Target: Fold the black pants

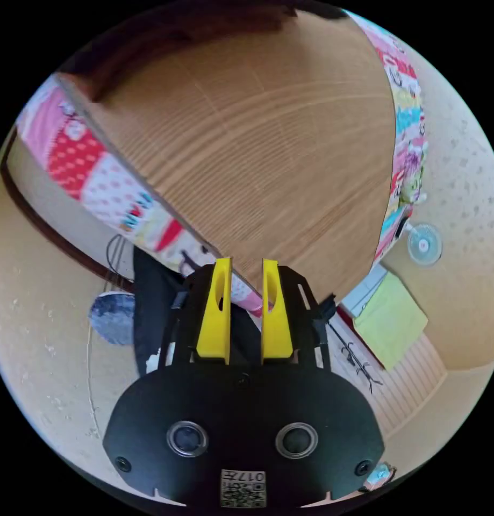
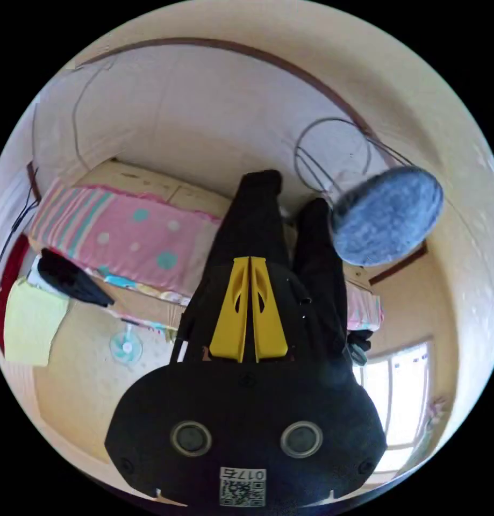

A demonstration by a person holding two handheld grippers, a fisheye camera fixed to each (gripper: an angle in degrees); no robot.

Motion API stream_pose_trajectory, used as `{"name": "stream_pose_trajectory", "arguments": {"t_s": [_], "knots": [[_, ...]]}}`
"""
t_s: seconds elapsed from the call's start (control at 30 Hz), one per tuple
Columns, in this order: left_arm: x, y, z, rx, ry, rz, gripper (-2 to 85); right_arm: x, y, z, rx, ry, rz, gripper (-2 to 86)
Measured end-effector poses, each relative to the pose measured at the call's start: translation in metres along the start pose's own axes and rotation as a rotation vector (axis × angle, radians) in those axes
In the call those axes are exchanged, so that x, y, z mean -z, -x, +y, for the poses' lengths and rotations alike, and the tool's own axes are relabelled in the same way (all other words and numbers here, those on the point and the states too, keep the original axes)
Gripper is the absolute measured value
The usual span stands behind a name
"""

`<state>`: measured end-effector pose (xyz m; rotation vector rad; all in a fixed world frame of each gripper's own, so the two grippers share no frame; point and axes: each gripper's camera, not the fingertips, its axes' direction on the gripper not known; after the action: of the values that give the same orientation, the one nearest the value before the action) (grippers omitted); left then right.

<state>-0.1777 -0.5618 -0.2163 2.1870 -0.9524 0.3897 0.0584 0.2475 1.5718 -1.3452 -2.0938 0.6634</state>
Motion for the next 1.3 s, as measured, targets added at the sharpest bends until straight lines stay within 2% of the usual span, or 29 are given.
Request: {"name": "stream_pose_trajectory", "arguments": {"t_s": [0.07,0.1,0.17,0.23,0.3,0.33,0.37,0.4,0.43,0.5,0.57,0.63,0.67,0.73,0.8,0.9,1.03,1.2,1.3], "knots": [[0.044,0.018,0.028,0.011,-0.063,-0.023,8.8,-0.009,-0.025,0.024,-0.187,-0.095,-0.063,0.4],[0.060,0.028,0.048,0.012,-0.087,-0.032,8.8,-0.018,-0.029,0.036,-0.286,-0.171,-0.227,0.4],[0.064,0.043,0.078,0.017,-0.090,-0.018,8.6,-0.041,0.001,0.034,-0.224,-0.170,-0.432,0.3],[0.047,0.058,0.108,0.031,-0.063,0.051,8.1,-0.067,0.071,0.021,-0.025,-0.042,-0.366,0.3],[0.008,0.072,0.157,0.069,-0.050,0.168,6.3,-0.104,0.200,0.039,0.357,0.063,0.008,0.3],[-0.001,0.074,0.169,0.081,-0.046,0.195,5.9,-0.115,0.234,0.052,0.467,0.074,0.125,0.3],[-0.008,0.075,0.173,0.081,0.081,0.240,5.7,-0.143,0.298,0.090,0.701,0.072,0.373,0.3],[0.006,0.067,0.173,0.024,0.120,0.207,5.9,-0.174,0.348,0.137,0.926,0.030,0.616,0.2],[0.018,0.060,0.176,-0.007,0.094,0.172,5.6,-0.189,0.368,0.163,1.030,-0.010,0.732,0.3],[0.055,0.036,0.192,-0.079,-0.013,0.115,4.9,-0.247,0.411,0.267,1.376,-0.272,1.099,0.3],[0.062,0.023,0.202,-0.123,0.002,0.187,4.9,-0.285,0.415,0.328,1.565,-0.383,1.198,0.3],[0.056,0.015,0.214,-0.129,0.058,0.247,5.1,-0.321,0.406,0.370,1.707,-0.301,1.194,0.3],[0.053,0.009,0.224,-0.127,0.094,0.253,5.4,-0.344,0.394,0.387,1.748,-0.196,1.162,0.3],[0.060,-0.002,0.230,-0.170,0.173,0.209,6.0,-0.376,0.368,0.397,1.744,0.005,1.086,0.3],[0.096,-0.015,0.243,-0.255,0.109,0.114,6.2,-0.415,0.317,0.389,1.642,0.291,0.973,0.3],[0.136,-0.013,0.266,-0.266,0.028,0.109,6.3,-0.454,0.230,0.359,1.462,0.513,0.998,0.3],[0.202,-0.001,0.289,-0.244,-0.145,0.115,6.5,-0.486,0.164,0.332,1.296,0.652,1.220,0.2],[0.333,0.002,0.297,-0.261,-0.414,-0.017,9.2,-0.467,0.221,0.334,1.320,0.582,0.882,0.3],[0.408,-0.011,0.292,-0.292,-0.525,-0.131,11.5,-0.443,0.232,0.322,1.289,0.509,0.777,0.4]]}}
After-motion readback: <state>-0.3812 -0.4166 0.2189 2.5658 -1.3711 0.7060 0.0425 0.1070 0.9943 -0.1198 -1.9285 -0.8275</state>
